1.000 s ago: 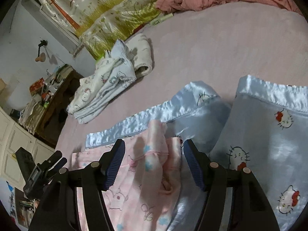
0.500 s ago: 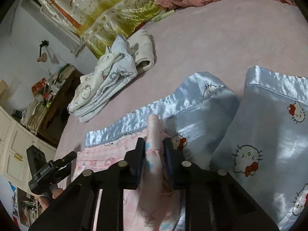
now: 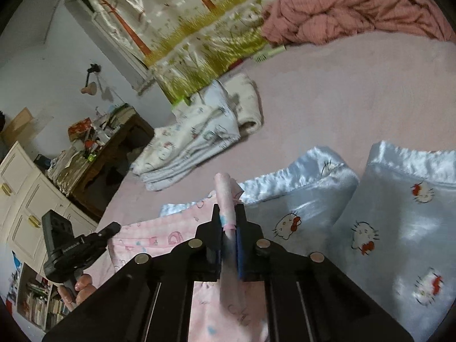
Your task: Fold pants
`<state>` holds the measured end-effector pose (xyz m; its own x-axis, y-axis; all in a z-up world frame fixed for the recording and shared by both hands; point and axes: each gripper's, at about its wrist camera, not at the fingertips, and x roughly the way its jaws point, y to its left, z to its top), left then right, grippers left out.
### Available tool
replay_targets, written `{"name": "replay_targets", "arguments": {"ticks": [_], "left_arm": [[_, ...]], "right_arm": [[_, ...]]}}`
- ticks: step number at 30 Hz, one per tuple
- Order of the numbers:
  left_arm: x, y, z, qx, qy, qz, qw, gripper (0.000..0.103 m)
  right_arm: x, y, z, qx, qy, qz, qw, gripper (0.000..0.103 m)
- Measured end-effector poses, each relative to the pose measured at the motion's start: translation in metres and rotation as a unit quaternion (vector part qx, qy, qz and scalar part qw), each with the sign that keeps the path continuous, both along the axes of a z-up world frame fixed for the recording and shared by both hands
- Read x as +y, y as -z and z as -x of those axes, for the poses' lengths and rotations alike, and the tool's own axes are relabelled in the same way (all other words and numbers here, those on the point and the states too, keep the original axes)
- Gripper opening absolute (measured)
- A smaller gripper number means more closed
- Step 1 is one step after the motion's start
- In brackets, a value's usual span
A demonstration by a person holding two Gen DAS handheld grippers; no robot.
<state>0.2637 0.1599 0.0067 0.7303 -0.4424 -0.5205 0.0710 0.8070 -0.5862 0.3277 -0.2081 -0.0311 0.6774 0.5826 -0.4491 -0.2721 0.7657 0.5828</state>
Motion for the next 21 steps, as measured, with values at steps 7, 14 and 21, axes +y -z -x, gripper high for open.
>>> {"name": "replay_targets", "arguments": {"ticks": [7, 14, 21], "left_arm": [[-0.007, -0.026, 0.058, -0.019, 0.009, -0.037, 0.9991, 0.005], [-0.02, -0.009, 0.104, 0.005, 0.022, -0.068, 0.9974, 0.005], [-0.027, 0.016, 0.122, 0.038, 0.022, -0.097, 0.9944, 0.005]], "right_arm": [[-0.008, -0.027, 0.061, -0.039, -0.005, 0.014, 0.999, 0.007], [-0.003, -0.011, 0.12, -0.041, -0.018, 0.038, 0.998, 0.007], [-0.004, 0.021, 0.14, -0.007, -0.005, 0.061, 0.998, 0.007]]}}
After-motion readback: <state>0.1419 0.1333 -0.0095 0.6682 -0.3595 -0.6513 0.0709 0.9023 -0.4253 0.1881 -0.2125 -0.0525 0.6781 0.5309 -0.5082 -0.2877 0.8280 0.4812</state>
